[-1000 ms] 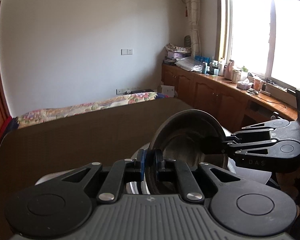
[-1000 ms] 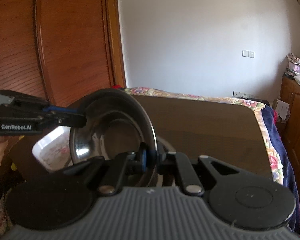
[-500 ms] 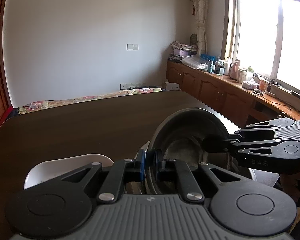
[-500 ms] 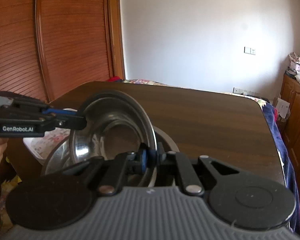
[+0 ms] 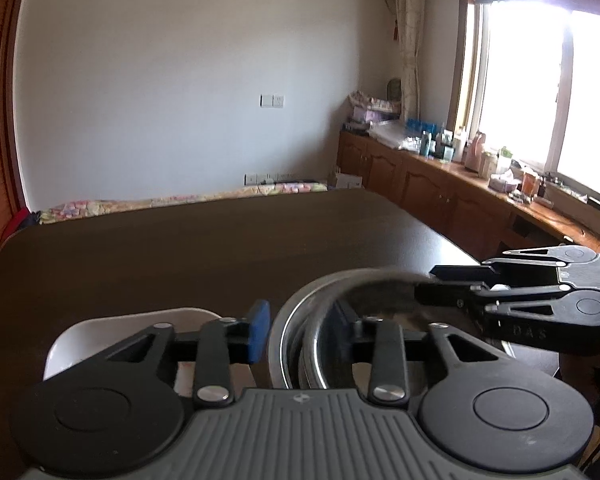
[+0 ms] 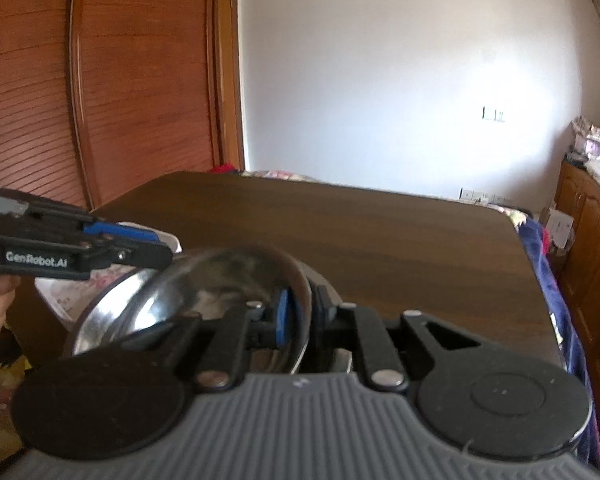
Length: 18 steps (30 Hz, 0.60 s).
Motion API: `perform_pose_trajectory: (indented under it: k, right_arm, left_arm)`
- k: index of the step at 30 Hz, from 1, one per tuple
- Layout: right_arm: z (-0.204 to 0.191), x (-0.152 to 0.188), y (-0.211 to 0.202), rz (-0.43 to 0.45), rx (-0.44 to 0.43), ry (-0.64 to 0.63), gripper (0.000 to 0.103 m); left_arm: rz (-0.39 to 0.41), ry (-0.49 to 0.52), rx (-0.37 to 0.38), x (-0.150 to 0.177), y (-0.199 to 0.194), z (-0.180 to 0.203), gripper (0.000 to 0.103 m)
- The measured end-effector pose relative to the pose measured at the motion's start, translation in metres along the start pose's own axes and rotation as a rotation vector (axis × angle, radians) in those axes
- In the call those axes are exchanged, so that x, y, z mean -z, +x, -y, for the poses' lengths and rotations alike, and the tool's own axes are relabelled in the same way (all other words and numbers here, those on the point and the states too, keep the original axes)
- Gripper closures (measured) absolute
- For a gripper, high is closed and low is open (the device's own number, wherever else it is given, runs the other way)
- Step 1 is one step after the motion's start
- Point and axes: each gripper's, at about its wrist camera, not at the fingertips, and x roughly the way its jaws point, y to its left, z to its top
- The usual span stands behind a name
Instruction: Organize plates and bowls
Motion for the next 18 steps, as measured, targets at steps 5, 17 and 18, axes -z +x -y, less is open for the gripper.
perform_pose_trajectory:
  k: [5, 17, 18]
  right_arm:
    - [-0.007, 0.002, -0.014, 0.050, 0.020, -0.009, 0.060]
    - [-0.015, 0.019, -0.044, 0.147, 0.089, -0.005, 0.035]
    - [-0.014, 0.020, -0.046, 0.152, 0.098, 0.001, 0.027]
  left_arm:
    - [0.055, -0.011, -0.014, 0.008, -0.014, 0.002, 0.030]
    - [0.163, 0.010, -0.068, 0.028, -0.048, 0.014, 0.003]
    - [0.169, 0.017, -0.076, 0.030, -0.049, 0.015, 0.002]
